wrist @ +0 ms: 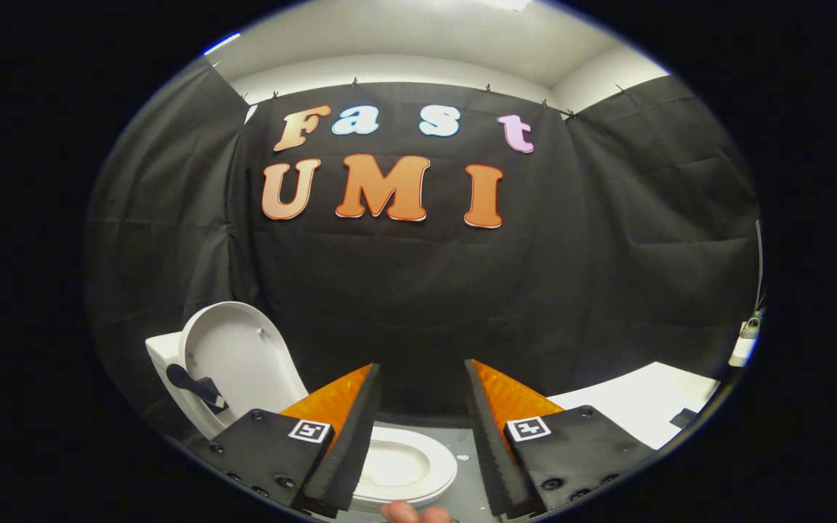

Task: Open the toilet lid.

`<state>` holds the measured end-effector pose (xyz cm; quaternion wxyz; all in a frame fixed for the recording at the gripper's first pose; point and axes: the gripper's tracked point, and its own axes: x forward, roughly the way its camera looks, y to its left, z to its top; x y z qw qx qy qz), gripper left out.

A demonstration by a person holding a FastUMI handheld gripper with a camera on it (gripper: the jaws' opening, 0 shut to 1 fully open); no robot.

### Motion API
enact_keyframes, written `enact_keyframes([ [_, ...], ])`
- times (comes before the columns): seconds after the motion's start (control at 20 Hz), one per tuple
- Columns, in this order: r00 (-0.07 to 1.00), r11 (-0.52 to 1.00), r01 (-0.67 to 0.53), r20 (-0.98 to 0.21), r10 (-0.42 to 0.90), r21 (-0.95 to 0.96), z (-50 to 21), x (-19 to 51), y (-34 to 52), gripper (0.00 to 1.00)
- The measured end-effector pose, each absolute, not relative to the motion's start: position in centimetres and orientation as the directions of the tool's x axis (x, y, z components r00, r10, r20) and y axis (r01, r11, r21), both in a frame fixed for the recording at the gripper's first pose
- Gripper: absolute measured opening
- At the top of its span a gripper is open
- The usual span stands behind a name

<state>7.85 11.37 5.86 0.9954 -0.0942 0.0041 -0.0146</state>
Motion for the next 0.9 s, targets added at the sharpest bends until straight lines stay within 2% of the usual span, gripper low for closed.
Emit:
enact_keyframes([
  [0.5,0.995,0.989,0.098,-0.011,-0.100,-0.111,2.0,4.5,6.3,0.74],
  [0.65,0.985,0.981,0.173,-0.002,-0.174,-0.092,0.2,4.2,3.9,0.74],
  [0.75,0.980,0.978,0.191,-0.044,-0.195,-0.086,-1.4,4.6,3.3,0.74],
  [0.9,0.978,0.976,0.203,-0.043,-0.206,-0.080,-1.0,4.5,2.9,0.74],
])
